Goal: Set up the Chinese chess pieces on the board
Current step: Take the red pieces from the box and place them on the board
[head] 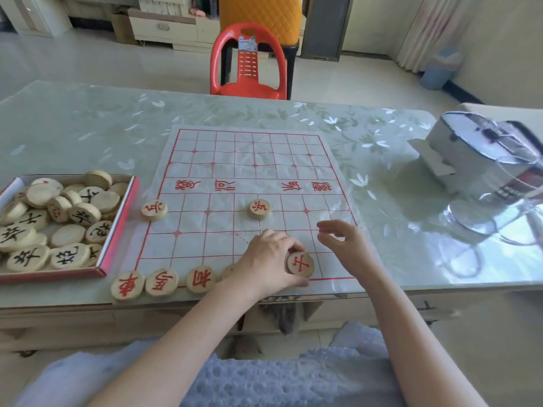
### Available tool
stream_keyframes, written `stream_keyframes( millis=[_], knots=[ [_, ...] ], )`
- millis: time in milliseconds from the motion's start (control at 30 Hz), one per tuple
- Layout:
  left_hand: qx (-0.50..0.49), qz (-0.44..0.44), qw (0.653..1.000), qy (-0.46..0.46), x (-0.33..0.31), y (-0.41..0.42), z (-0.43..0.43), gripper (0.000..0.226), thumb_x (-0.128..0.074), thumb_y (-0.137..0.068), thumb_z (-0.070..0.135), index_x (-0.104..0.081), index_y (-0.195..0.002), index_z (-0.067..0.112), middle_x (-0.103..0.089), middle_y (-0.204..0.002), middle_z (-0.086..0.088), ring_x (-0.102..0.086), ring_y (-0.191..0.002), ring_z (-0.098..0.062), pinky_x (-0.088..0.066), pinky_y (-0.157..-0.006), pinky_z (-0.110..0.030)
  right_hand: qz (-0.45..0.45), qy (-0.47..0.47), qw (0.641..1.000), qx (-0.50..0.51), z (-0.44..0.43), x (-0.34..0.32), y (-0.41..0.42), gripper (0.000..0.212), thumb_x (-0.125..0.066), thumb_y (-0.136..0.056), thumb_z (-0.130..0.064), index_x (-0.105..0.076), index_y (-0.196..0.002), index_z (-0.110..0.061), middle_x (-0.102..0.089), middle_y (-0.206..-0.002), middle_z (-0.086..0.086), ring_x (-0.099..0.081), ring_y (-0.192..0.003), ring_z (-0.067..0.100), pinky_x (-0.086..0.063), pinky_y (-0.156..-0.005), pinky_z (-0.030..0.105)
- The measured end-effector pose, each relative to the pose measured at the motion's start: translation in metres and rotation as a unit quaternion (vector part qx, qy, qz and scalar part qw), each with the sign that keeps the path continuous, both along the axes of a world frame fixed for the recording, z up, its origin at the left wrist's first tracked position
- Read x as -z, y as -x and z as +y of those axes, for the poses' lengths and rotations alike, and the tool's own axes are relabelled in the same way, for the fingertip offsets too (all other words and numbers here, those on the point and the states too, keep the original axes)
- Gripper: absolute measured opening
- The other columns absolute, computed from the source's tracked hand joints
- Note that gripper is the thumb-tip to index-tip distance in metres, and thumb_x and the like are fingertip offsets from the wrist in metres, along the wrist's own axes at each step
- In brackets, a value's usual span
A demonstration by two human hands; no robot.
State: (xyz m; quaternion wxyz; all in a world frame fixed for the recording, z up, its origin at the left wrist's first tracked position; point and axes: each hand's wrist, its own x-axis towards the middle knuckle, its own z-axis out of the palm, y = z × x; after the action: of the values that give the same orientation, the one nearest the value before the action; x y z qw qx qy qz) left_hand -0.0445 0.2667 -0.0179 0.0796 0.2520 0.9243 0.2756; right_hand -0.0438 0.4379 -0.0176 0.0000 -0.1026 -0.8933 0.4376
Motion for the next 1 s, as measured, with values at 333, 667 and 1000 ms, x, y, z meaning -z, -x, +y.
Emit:
stream_keyframes(
  millis=[333, 667, 1000],
  knots=[
    [-0.004, -0.006, 0.998, 0.060, 0.019, 0.000, 0.001, 0.067, -0.072, -0.066, 0.055, -0.049, -0.124, 0.031, -0.046, -0.119, 0.008, -0.028, -0.119, -0.014, -0.023, -0.097, -0.028, 0.001, 0.032, 0.999, 0.012, 0.007, 0.000, 0.004, 0.029, -0.057, -0.088, -0.017, -0.062, -0.116, -0.012, -0.065, -0.113, 0.000, -0.053, -0.100, 0.008, -0.040, -0.091, 0.025],
    [-0.162, 0.015, 0.980, -0.112, -0.033, 0.034, -0.077, 0.040, -0.068, -0.081, 0.027, -0.059, -0.119, 0.019, -0.064, -0.111, 0.003, -0.055, -0.105, -0.011, -0.038, -0.088, -0.012, -0.009, 0.028, 0.999, -0.021, -0.012, -0.001, 0.007, 0.035, -0.065, -0.084, -0.028, -0.060, -0.117, -0.022, -0.062, -0.112, -0.007, -0.047, -0.116, 0.014, -0.037, -0.094, 0.028],
    [-0.404, 0.041, 0.912, -0.056, -0.018, 0.027, -0.237, 0.028, -0.066, -0.080, 0.012, -0.066, -0.108, 0.012, -0.068, -0.109, -0.007, -0.061, -0.100, -0.024, -0.045, -0.086, -0.032, 0.022, 0.020, 0.992, -0.121, -0.109, -0.008, 0.025, 0.043, -0.069, -0.081, -0.029, -0.057, -0.120, -0.019, -0.059, -0.118, -0.007, -0.049, -0.109, 0.007, -0.033, -0.089, 0.021]
  ],
)
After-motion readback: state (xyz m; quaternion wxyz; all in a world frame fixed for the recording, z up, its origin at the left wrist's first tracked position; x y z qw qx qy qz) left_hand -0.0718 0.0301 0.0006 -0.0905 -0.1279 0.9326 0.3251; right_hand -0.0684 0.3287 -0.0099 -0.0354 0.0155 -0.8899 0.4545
